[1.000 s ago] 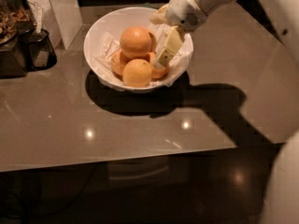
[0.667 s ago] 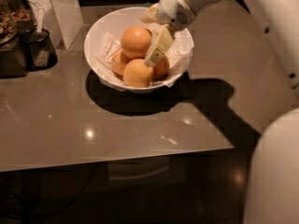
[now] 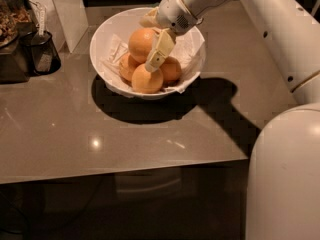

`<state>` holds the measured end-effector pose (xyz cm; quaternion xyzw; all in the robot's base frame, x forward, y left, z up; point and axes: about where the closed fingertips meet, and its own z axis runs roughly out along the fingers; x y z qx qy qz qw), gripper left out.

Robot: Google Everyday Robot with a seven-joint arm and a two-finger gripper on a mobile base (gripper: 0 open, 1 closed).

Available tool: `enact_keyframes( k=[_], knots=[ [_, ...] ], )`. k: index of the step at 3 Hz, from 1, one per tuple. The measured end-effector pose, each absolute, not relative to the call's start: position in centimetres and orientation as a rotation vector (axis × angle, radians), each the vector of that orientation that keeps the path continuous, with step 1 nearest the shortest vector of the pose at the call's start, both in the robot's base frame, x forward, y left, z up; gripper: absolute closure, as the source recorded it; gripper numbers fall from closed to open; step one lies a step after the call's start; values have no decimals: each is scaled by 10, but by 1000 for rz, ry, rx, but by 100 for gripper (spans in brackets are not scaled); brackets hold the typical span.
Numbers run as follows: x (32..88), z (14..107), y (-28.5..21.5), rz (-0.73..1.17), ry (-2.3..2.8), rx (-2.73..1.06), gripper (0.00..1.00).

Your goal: Pick orange from white bowl

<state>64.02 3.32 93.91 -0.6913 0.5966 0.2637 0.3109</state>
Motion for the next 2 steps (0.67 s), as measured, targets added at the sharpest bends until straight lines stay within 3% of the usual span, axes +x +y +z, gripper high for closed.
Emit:
enact_keyframes(
  k=[2],
  knots=[
    [640,939,33,696,1575,-1825,41]
  ],
)
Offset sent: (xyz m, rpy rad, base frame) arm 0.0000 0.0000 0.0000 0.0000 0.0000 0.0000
